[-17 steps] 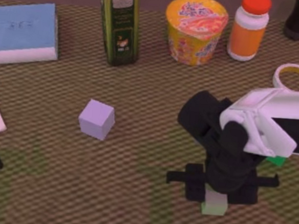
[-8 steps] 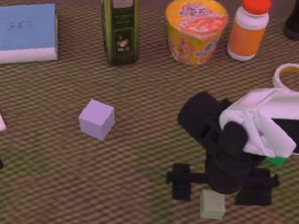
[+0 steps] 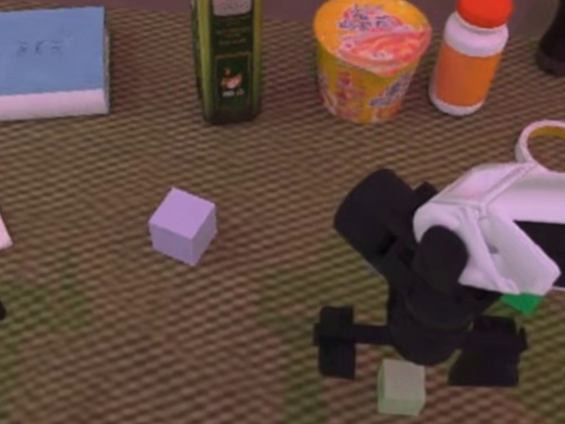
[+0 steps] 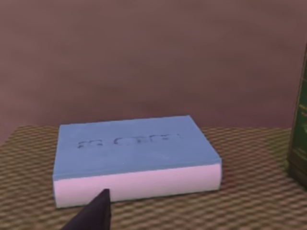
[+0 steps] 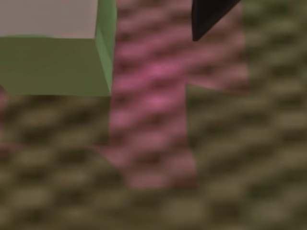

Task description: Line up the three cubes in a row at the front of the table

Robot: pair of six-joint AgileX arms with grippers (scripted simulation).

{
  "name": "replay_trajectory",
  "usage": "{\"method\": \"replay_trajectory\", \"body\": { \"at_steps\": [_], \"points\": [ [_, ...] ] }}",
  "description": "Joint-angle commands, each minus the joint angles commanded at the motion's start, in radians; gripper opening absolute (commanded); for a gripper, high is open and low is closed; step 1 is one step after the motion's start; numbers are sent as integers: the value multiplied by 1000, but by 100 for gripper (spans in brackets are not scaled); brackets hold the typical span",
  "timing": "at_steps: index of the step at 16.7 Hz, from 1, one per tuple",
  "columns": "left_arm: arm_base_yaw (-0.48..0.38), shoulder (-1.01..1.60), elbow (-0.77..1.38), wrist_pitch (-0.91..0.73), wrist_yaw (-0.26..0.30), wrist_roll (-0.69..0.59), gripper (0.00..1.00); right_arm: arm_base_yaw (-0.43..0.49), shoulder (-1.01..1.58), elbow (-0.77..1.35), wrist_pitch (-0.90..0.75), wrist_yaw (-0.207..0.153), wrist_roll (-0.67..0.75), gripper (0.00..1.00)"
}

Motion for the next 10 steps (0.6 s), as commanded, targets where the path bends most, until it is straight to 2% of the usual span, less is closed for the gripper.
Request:
{"method": "replay_trajectory", "body": {
  "at_steps": [6,10],
  "points": [
    [0,0,0,0,0,0,100,10,-86,127,-226,0,4,100],
    [0,0,0,0,0,0,100,10,-106,148,-257,0,2,100]
  ]
}}
